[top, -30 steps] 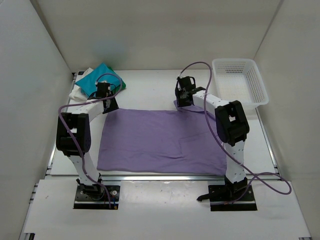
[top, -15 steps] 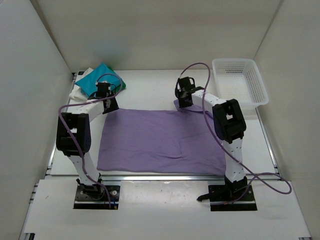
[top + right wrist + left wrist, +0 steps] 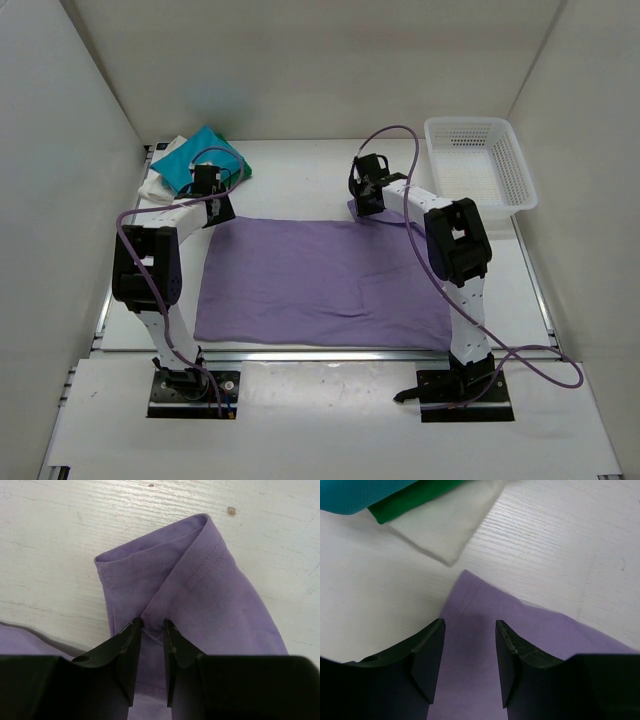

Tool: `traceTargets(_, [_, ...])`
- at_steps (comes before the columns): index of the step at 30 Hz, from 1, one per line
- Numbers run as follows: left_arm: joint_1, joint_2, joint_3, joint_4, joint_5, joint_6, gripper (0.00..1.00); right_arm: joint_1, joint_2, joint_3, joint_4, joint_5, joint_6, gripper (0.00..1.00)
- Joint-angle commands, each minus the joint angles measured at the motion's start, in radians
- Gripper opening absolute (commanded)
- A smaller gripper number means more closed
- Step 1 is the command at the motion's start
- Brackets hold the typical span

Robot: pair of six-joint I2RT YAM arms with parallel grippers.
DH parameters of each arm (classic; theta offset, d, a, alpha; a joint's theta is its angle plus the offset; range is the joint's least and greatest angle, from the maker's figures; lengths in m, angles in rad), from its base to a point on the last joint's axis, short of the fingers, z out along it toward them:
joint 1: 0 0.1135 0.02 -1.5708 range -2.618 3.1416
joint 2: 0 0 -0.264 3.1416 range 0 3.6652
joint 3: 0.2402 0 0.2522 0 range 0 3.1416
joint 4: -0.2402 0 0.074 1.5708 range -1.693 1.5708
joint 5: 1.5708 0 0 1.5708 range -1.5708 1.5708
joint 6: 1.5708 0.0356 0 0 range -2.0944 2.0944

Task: Fold and stack the t-shirts
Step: Grap the side of the flattened tshirt furthest away from the robot with both arms

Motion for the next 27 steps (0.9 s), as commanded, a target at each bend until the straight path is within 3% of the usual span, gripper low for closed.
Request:
traceTargets(1, [-0.007,-0.014,0.024,-0.004,0.005,0.002,0.55,-0.006,-0.017,0.017,-0.006,-0.013,-0.001,0.21])
traceTargets(5, [-0.004,0.003,0.028,-0.002,0.023,0.006,0.53,-0.005,-0.012,0.023,-0.002,0.010,0.008,0.10])
traceTargets(9, [-0.002,0.006,0.033,0.004,0.010,0.006,0.43,-0.008,-0.046,0.028,0.004,0.015,0.002,0.00])
traceTargets(16, [-0.007,-0.003,0.034,0.012,-0.018,0.008,0.41,-0.011,-0.129,0.045,-0.040,0.024,-0.005,0.00])
traceTargets(22, [-0.005,0.000,0.036,0.004,-0.013,0.019,0.42,-0.027,-0.224,-0.040,-0.028,0.005,0.008,0.00])
traceTargets(27, [-0.051,0.023,0.065,-0.004,-0.092,0.065,0.42,-0.043,-0.306,-0.144,0.012,-0.016,0.031,0.00])
